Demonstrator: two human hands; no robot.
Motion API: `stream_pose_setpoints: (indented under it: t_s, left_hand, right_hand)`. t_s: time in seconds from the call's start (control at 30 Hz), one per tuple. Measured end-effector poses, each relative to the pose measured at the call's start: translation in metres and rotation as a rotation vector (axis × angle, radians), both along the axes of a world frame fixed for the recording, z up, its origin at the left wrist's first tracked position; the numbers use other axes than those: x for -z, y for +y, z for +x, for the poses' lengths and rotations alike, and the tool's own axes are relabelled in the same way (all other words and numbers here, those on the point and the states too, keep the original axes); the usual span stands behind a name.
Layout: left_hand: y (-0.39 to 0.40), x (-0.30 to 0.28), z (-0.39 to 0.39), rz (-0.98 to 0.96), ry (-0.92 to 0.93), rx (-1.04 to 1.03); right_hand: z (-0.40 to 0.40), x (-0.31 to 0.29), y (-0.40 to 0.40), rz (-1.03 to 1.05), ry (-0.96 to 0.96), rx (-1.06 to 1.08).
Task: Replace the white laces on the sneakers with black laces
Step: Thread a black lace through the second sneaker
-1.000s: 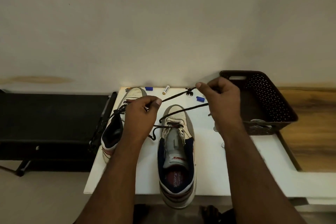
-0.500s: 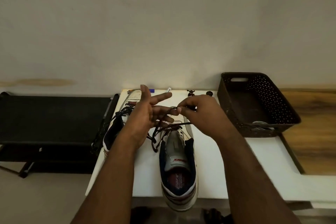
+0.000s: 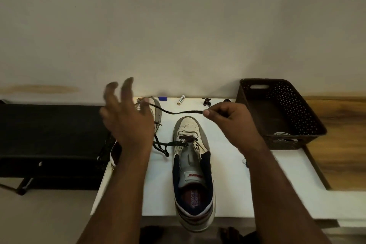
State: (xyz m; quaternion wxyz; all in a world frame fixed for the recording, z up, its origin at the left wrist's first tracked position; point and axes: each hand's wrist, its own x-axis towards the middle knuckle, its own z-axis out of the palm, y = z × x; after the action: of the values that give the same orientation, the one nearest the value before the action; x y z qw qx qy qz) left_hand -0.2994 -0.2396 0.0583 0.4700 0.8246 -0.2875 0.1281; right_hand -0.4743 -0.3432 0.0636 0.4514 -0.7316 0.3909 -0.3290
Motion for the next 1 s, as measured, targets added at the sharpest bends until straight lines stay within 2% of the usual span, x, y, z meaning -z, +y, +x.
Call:
stream_pose_setpoints:
  t_s: [0.03, 0.1, 0.13, 0.17, 0.23, 0.33, 0.37, 0.43, 0.5, 0.57, 0.63, 0.67, 0.73, 0.83, 0.9, 1.0]
  left_hand:
    - [-0.006, -0.003, -0.011, -0.043, 0.082, 0.243]
    - [-0.014, -0.007, -0.03, -0.055, 0.545, 0.676]
    - [-0.015, -0.003, -0.033, -0.004, 0.698, 0.777]
    - [-0.014, 0.003, -0.032, 0.065, 0.744, 0.808]
    - [-0.01, 0.012, -0.02, 0.136, 0.66, 0.706]
    - [-0.006, 0.017, 0.0, 0.279, 0.374, 0.424]
    - [-0.007, 0.014, 0.0, 0.289, 0.342, 0.426]
    - [-0.01, 0.006, -0.016, 0.239, 0.462, 0.612]
    - [-0.014, 0.006, -0.034, 0.179, 0.598, 0.773]
    - [-0.017, 0.012, -0.037, 0.143, 0.582, 0.734]
    - [-0.017, 0.018, -0.026, 0.156, 0.522, 0.592]
    - [-0.015, 0.022, -0.021, 0.184, 0.52, 0.537]
    - [-0.01, 0.026, -0.017, 0.26, 0.526, 0.515]
    - [-0.012, 0.028, -0.02, 0.419, 0.437, 0.54]
    - [-0.016, 0.028, -0.024, 0.51, 0.406, 0.551]
    - [-0.02, 0.032, -0.03, 0.566, 0.412, 0.557]
  right_hand:
    - [0.005, 0.002, 0.001, 0.001, 0.003, -0.026]
    - [0.011, 0.004, 0.002, -0.002, 0.014, -0.079]
    - [0.01, 0.006, 0.0, -0.004, 0.032, -0.087]
    - [0.007, 0.007, -0.002, -0.01, 0.057, -0.081]
    - [-0.002, 0.01, -0.009, 0.006, 0.11, -0.06]
    - [-0.009, 0.016, -0.011, 0.076, 0.133, -0.047]
    - [-0.006, 0.018, -0.009, 0.078, 0.148, -0.048]
    - [0.005, 0.021, -0.004, 0.08, 0.154, -0.076]
    - [0.015, 0.023, 0.001, 0.109, 0.071, -0.106]
    - [0.017, 0.024, 0.002, 0.181, -0.038, -0.082]
    - [0.016, 0.03, 0.0, 0.24, -0.059, -0.006]
    - [0.015, 0.035, -0.002, 0.224, 0.002, 0.044]
    - [0.016, 0.045, -0.006, 0.126, 0.277, 0.099]
    - [0.025, 0.049, -0.001, 0.133, 0.703, -0.027]
    - [0.033, 0.052, 0.004, 0.104, 0.844, -0.094]
    - [0.039, 0.051, 0.004, 0.009, 0.879, -0.069]
